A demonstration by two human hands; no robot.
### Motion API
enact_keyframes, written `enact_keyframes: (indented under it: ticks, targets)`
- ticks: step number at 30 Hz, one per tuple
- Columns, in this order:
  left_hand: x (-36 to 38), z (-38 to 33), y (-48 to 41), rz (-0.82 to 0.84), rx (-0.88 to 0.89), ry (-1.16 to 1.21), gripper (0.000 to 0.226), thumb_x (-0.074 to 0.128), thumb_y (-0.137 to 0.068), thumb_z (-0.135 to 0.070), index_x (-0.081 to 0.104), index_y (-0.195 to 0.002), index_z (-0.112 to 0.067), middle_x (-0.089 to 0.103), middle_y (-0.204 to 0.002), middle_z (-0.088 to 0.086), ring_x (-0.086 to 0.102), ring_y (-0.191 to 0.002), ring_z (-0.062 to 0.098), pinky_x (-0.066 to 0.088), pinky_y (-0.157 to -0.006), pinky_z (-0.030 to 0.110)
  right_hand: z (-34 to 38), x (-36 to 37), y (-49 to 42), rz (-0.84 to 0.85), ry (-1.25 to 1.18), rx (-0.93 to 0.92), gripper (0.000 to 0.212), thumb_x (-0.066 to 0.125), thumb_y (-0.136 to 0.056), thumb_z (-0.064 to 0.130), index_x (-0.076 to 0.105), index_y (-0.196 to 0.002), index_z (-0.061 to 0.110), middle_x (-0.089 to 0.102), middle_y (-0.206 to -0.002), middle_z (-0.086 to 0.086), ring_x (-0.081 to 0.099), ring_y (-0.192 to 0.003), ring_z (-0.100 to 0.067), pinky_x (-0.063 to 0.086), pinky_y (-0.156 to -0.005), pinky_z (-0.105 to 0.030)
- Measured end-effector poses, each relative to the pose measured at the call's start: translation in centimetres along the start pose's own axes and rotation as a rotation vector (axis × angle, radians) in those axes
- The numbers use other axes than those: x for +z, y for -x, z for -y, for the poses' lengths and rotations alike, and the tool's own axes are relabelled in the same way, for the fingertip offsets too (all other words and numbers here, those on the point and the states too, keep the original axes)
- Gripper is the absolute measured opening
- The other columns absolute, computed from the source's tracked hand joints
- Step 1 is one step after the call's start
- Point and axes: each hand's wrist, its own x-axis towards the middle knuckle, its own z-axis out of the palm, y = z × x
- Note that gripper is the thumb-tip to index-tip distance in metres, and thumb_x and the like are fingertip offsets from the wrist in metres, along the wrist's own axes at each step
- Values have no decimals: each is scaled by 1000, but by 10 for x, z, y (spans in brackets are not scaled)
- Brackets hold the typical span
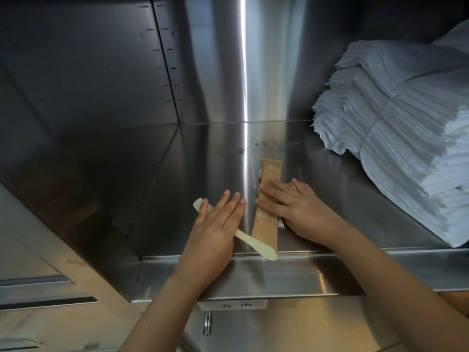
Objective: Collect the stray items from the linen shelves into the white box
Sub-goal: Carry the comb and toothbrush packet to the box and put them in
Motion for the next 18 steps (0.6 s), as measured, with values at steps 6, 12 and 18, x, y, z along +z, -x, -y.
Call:
enact_keyframes:
  ticks: [6, 12, 18]
  targets:
    - [0, -3, -3, 0, -21, 21, 52, 33, -74, -5, 58, -119, 4, 60, -123, 19, 51, -118, 38, 28, -93, 60, -3, 7, -10, -5, 2, -68, 47, 51, -92, 9, 44, -137, 22, 30, -150, -7, 6, -138, -26, 6, -107, -49]
    - [4, -5, -4, 5, -29, 45, 67, 66, -58, 22, 56, -121, 4, 57, -126, 20, 48, -120, 41, 22, -95, 61, -4, 3, -7, -14, 78, -54, 34, 68, -80, 13, 61, -113, 13, 45, -140, -16, 35, -133, -36, 27, -103, -55]
    - [4, -6, -5, 5, -36, 42, 65, 64, -60, 22, 55, -122, 5, 57, -126, 21, 47, -121, 41, 22, -96, 62, -1, 3, -5, -54, 111, -68, 36, 73, -76, 8, 63, -110, 7, 51, -133, -20, 45, -125, -38, 29, -101, -53]
